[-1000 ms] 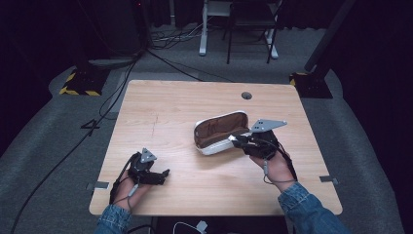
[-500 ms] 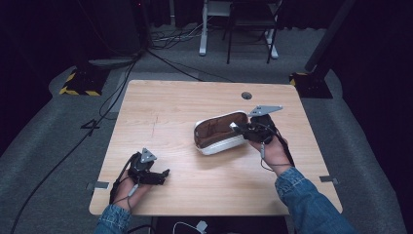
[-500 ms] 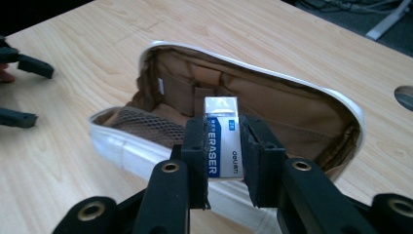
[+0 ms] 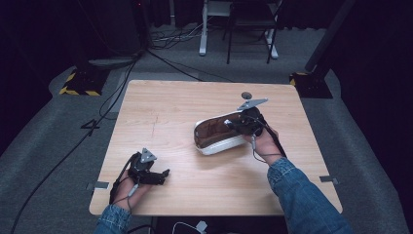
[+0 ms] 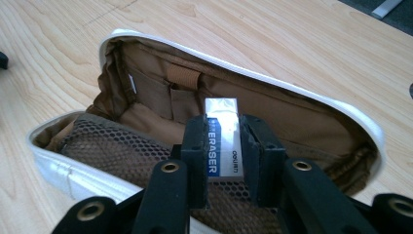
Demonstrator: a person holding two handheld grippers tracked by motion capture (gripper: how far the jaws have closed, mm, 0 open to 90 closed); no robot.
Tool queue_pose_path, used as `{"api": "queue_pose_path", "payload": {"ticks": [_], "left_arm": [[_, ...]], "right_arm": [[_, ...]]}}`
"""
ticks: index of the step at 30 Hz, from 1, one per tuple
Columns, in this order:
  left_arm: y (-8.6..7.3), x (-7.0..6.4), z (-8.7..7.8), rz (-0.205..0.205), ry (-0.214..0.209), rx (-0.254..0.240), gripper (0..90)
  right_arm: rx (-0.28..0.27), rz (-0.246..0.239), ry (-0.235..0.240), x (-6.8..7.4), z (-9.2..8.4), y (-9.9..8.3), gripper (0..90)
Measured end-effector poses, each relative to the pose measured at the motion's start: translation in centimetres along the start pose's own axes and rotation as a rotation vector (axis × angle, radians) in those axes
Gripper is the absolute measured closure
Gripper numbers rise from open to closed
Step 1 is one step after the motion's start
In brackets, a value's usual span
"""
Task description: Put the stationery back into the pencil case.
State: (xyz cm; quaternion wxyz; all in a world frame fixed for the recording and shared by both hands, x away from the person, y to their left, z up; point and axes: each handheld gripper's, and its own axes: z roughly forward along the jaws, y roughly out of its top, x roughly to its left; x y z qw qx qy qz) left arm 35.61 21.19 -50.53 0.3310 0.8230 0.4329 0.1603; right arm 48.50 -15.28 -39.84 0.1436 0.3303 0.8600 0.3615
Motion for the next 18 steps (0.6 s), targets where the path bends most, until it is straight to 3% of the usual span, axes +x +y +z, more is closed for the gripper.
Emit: {"api": "queue_pose_path", "payload": {"ticks": [18], "left_arm": [[0.0, 0.1, 0.0, 0.01, 0.0, 0.0, 9.5]], "right_arm": [[0.072, -0.032, 0.011, 0.9, 2.9, 0.2, 72.7]]}}
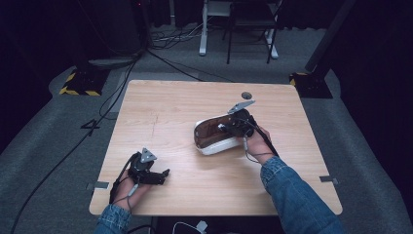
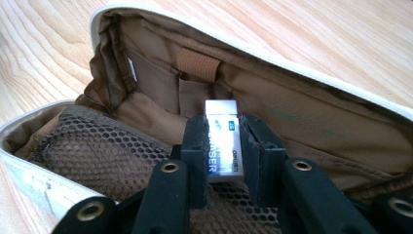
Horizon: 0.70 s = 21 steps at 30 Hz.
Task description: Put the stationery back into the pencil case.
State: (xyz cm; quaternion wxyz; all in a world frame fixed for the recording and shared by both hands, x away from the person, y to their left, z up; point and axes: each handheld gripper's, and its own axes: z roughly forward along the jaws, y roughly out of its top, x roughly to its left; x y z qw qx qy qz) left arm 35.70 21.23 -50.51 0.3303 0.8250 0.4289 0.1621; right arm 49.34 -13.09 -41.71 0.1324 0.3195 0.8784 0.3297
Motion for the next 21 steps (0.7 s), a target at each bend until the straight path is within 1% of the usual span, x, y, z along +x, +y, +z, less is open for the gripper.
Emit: {"api": "queue_pose_path", "payload": {"ticks": [1, 2, 3, 4, 7, 8, 10, 12, 15, 17, 21], "left_arm": [[0.0, 0.0, 0.0, -0.004, -0.001, 0.0, 9.4], [0.0, 0.0, 0.0, 0.001, 0.001, 0.0, 9.5], [0.0, 0.0, 0.0, -0.005, -0.001, 0.0, 9.5], [0.0, 0.0, 0.0, 0.002, 0.0, 0.0, 9.5], [0.0, 0.0, 0.0, 0.003, 0.0, 0.0, 9.5], [0.0, 0.0, 0.0, 0.003, 0.0, 0.0, 9.5], [0.0, 0.0, 0.0, 0.003, 0.001, 0.0, 9.5], [0.0, 0.0, 0.0, 0.002, 0.0, 0.0, 9.5], [0.0, 0.0, 0.0, 0.003, 0.001, 0.0, 9.5], [0.0, 0.0, 0.0, 0.002, 0.001, 0.0, 9.5], [0.0, 0.0, 0.0, 0.003, 0.001, 0.0, 9.5]], "right_arm": [[0.004, -0.003, 0.0, 0.0, 0.1, 0.0, 72.7], [0.007, -0.004, 0.0, 0.1, 0.2, 0.0, 72.6], [0.008, 0.0, 0.0, 0.1, 0.2, 0.1, 72.6], [0.009, -0.003, 0.0, 0.1, 0.3, 0.1, 72.6], [0.013, 0.006, -0.002, 0.1, 0.3, 0.1, 72.3], [0.013, 0.009, -0.002, 0.1, 0.3, 0.1, 70.4], [0.002, 0.027, 0.007, 0.0, 0.4, 0.1, 60.6], [-0.011, 0.047, 0.014, 0.0, 0.3, 0.1, 56.0], [-0.02, 0.043, 0.012, 0.0, 0.2, 0.1, 51.8], [-0.03, 0.052, 0.012, 0.0, -0.1, 0.1, 51.6], [-0.053, 0.05, 0.015, 0.1, -1.0, 0.1, 51.3]]}}
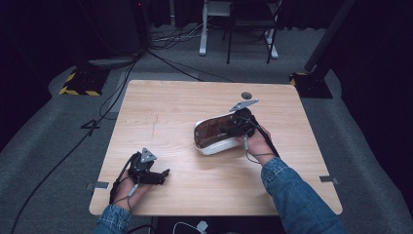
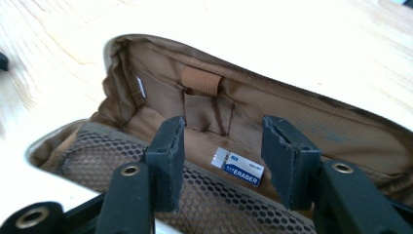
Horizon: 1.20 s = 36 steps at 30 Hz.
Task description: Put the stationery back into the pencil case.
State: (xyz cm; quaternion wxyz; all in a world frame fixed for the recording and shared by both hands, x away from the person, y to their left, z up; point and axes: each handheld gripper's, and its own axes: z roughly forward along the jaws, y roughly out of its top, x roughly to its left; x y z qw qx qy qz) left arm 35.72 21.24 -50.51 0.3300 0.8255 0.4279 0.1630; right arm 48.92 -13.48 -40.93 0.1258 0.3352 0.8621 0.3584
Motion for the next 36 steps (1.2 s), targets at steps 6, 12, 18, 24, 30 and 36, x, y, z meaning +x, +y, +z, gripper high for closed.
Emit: {"api": "queue_pose_path", "payload": {"ticks": [6, 12, 18, 24, 30, 36], "left_arm": [[0.0, 0.0, 0.0, 0.0, 0.0, 0.0, 9.5], [0.0, 0.0, 0.0, 0.0, -0.001, 0.0, 9.5], [0.0, 0.0, 0.0, -0.001, -0.002, 0.0, 9.5], [0.2, 0.0, 0.2, -0.013, 0.002, 0.006, 9.4], [0.2, 0.0, 0.2, -0.012, 0.002, 0.006, 9.3], [0.2, 0.0, 0.2, -0.012, 0.002, 0.006, 9.3]], "right_arm": [[-0.029, 0.002, -0.004, -0.1, -1.5, -0.2, 51.3], [-0.089, 0.025, 0.005, -0.3, -4.3, -0.9, 50.4], [-0.137, 0.031, 0.007, -0.5, -7.0, -2.1, 48.9], [-0.169, 0.042, -0.001, -0.7, -9.4, -3.5, 47.7], [-0.182, 0.053, -0.002, -0.7, -11.2, -5.2, 44.8], [-0.181, 0.053, -0.005, -0.6, -12.3, -7.3, 43.2]]}}
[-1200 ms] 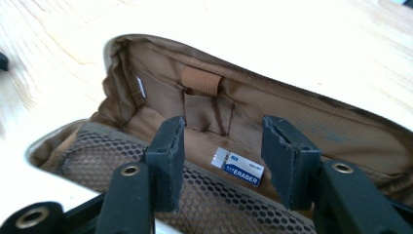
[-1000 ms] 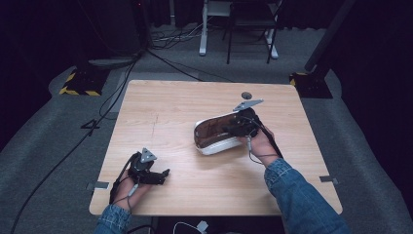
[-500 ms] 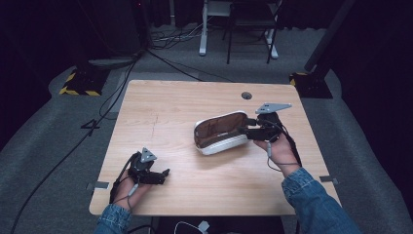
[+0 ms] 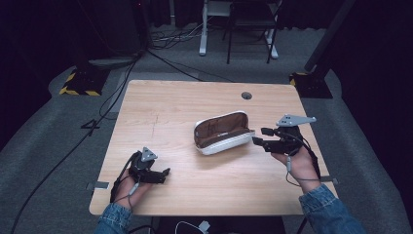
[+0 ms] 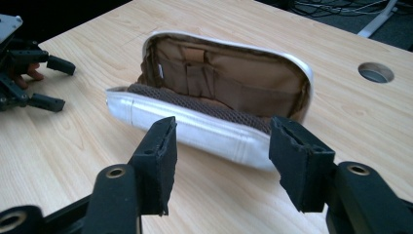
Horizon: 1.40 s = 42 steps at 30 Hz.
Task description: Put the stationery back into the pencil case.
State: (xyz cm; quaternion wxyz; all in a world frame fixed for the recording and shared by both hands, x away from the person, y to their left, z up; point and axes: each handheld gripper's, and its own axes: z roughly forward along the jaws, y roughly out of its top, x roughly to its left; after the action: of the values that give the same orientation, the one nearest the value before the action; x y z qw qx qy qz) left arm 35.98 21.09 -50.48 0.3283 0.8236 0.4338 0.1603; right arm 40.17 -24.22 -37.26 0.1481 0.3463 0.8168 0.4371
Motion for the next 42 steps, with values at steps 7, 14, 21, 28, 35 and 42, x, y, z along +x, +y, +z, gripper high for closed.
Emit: {"api": "queue_pose_path", "payload": {"ticks": [7, 14, 21, 28, 35, 42], "left_arm": [[0.0, 0.0, 0.0, -0.001, 0.0, 0.0, 9.4], [0.0, 0.0, 0.0, 0.0, 0.0, 0.0, 9.3], [0.0, 0.0, 0.0, 0.0, 0.0, 0.0, 9.4], [0.0, 0.0, 0.0, 0.0, 0.0, 0.0, 9.3], [0.0, 0.0, 0.0, -0.001, 0.0, 0.0, 9.4], [0.0, 0.0, 0.0, 0.0, -0.001, -0.001, 9.3]], "right_arm": [[-0.018, 0.031, -0.003, -0.3, -2.0, -2.6, 39.7], [0.002, 0.04, -0.046, -0.4, -3.4, -5.3, 39.3], [0.021, 0.074, -0.076, -0.6, -3.8, -7.8, 38.5], [0.026, 0.119, -0.119, -1.1, -3.7, -10.1, 37.6], [0.032, 0.119, -0.142, -1.5, -2.8, -12.5, 37.8], [0.054, 0.128, -0.167, -2.0, -1.2, -14.1, 37.8]]}}
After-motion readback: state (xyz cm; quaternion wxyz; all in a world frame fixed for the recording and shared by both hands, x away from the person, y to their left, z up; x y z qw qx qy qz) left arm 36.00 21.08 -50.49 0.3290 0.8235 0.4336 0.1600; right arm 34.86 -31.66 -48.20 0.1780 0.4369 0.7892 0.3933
